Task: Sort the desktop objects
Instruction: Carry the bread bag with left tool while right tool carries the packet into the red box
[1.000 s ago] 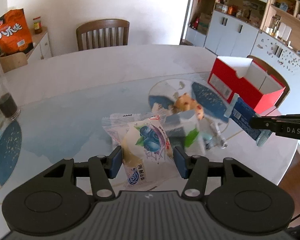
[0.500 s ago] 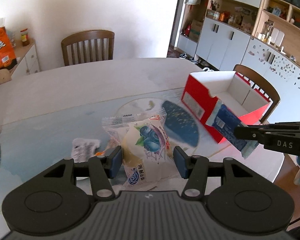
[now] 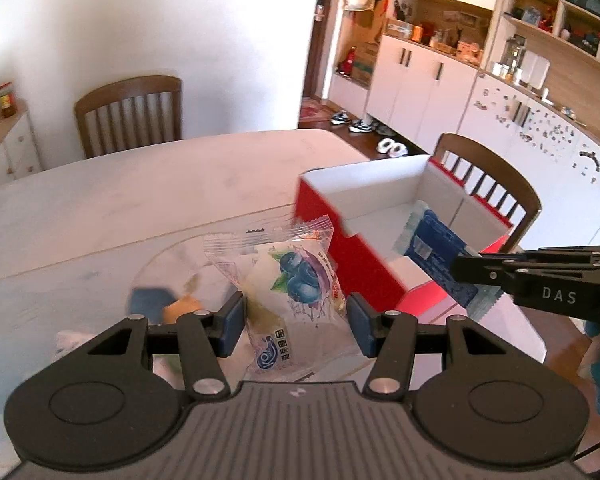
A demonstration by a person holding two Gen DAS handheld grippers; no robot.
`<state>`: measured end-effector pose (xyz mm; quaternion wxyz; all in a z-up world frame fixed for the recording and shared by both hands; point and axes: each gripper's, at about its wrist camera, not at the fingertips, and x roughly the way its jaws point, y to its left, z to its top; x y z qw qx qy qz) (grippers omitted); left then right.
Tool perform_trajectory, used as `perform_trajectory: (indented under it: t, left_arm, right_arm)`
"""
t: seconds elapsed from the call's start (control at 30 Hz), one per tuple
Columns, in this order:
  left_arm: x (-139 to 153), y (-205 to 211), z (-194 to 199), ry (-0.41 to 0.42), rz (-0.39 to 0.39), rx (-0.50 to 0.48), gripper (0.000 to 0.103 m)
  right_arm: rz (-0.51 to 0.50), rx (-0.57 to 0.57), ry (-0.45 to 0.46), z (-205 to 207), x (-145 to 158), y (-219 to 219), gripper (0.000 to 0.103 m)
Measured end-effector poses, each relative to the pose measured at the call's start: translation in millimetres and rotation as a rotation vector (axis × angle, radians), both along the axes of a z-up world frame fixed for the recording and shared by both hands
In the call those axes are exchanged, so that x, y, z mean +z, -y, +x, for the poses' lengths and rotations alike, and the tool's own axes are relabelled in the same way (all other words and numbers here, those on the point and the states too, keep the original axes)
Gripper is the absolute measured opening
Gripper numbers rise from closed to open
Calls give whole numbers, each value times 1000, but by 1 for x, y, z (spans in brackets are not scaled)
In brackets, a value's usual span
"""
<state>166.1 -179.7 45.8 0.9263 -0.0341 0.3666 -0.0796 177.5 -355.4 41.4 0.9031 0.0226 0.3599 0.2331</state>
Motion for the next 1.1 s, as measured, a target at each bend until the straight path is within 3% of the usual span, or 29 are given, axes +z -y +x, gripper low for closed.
perform_trajectory:
  t: [0.53,1.1]
  left_arm:
    - [-7,98,83,5,79,-141,54]
    - [-51,132,154,-135,177,-189,54]
  right_arm:
    - [-20,-88,19,64,-3,64,13]
    - [-136,-108,-44,115,-44,78,13]
